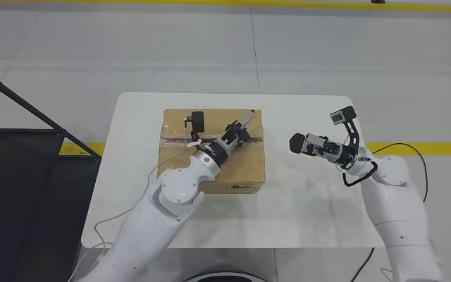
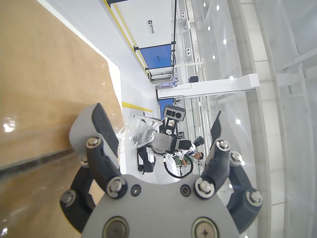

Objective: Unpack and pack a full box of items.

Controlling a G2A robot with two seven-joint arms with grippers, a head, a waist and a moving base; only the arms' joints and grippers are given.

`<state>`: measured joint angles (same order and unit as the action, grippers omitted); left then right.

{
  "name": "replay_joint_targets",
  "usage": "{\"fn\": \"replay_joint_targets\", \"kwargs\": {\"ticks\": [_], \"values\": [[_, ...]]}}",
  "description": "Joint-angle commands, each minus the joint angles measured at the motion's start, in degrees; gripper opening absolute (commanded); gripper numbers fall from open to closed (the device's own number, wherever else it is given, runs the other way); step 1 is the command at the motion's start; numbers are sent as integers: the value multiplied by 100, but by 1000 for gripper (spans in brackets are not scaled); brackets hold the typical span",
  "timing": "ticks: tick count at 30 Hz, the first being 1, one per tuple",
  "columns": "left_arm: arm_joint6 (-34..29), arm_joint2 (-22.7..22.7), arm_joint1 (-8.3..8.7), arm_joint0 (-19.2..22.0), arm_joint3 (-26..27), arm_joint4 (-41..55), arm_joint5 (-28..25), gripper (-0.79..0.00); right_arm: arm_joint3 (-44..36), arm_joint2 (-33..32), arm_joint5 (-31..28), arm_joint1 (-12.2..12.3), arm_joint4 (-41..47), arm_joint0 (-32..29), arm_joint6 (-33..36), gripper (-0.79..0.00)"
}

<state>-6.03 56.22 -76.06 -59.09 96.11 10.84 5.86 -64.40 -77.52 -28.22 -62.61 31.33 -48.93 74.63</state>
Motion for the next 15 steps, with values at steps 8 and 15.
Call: {"fn": "replay_joint_targets", "kwargs": {"ticks": [8, 15], "values": [[-14, 150, -26, -227, 366, 12, -266, 0, -74, 33, 43, 25, -10, 26, 8, 0], [-247, 1367, 175, -1243, 1599, 11, -580, 0, -490, 292, 289, -11, -166, 344, -103, 0]]}}
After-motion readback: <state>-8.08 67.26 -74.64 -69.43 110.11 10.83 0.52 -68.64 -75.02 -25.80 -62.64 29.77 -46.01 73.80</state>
